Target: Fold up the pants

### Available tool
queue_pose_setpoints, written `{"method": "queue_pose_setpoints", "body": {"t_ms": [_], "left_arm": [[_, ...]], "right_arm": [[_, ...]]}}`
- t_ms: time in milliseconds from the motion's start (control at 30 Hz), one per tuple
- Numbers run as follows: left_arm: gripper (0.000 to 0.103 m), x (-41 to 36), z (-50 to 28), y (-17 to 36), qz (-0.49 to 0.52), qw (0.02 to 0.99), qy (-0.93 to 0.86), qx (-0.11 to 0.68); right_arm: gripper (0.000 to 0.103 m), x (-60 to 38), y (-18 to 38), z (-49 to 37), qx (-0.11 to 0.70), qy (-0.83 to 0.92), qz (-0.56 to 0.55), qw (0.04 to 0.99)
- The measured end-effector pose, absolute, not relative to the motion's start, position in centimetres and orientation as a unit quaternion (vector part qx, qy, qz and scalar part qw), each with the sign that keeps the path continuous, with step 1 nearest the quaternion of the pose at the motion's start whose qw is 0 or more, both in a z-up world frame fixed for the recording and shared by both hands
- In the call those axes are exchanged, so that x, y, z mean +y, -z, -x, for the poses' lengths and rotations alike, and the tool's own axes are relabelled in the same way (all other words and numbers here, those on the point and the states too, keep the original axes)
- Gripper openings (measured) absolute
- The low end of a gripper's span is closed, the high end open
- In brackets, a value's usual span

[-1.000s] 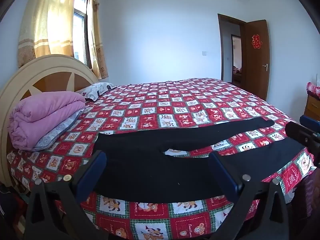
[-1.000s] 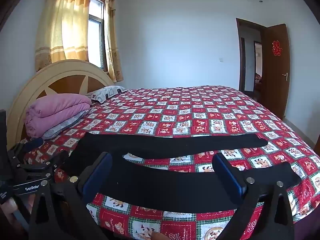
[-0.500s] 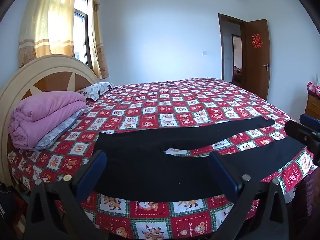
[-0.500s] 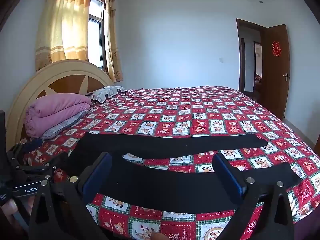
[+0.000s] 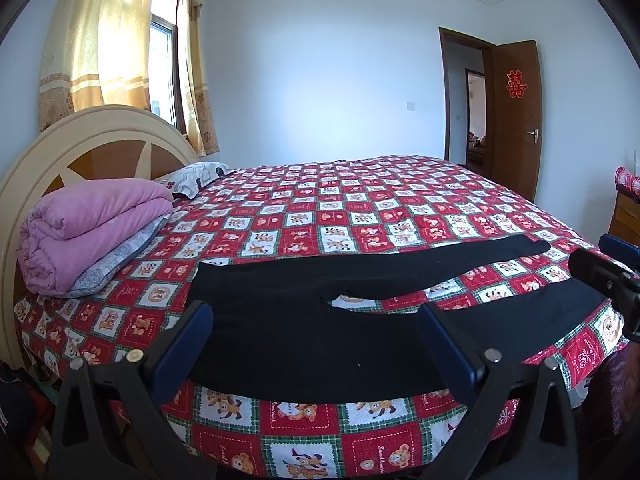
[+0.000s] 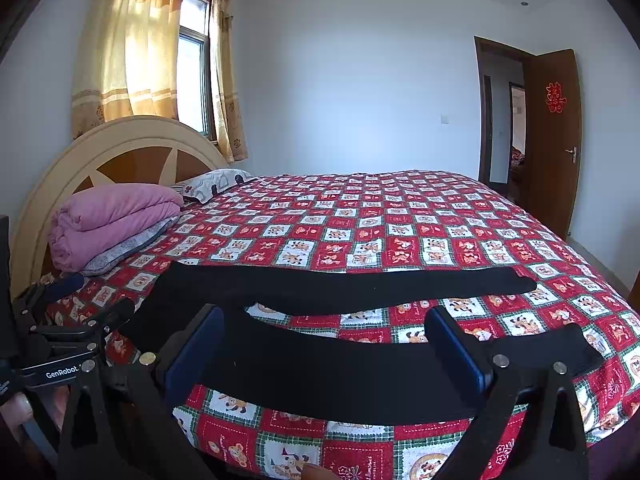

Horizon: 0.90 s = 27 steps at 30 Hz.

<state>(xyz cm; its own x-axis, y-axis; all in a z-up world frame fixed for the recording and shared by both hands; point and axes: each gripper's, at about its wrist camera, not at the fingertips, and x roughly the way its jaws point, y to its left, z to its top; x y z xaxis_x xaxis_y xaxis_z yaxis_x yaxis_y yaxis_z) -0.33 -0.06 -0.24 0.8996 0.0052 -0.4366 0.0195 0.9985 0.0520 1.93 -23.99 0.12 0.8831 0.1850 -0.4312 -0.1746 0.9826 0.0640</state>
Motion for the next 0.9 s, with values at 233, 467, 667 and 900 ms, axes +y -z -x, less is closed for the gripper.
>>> {"method": "queue_pose_setpoints", "body": {"t_ms": [233, 467, 667, 900], "left_arm": [[0.103, -0.02, 0.34, 0.26, -0.027, 0.974, 0.004, 0.224], [0.103, -0.01, 0.32, 0.24, -0.026, 0.974, 0.004, 0.225], [0.103, 0.01, 0.36, 0.28, -0.026, 0.974, 0.004, 0.225], [0.103, 0.07, 0.37, 0.31, -0.025, 0.974, 0.004, 0.225]], "right_arm": [[0.101, -23.91, -0.07, -1.93, 0.224, -0.093, -0.010, 0.970], [0.101, -23.92, -0.07, -1.93, 0.224, -0.093, -0.011, 0.970], [0.101, -23.90, 0.04, -1.90, 0.225, -0.094, -0.010, 0.970], [0.101, -23.75, 0.25, -1.93, 0.227, -0.096, -0.007, 0.969]]}}
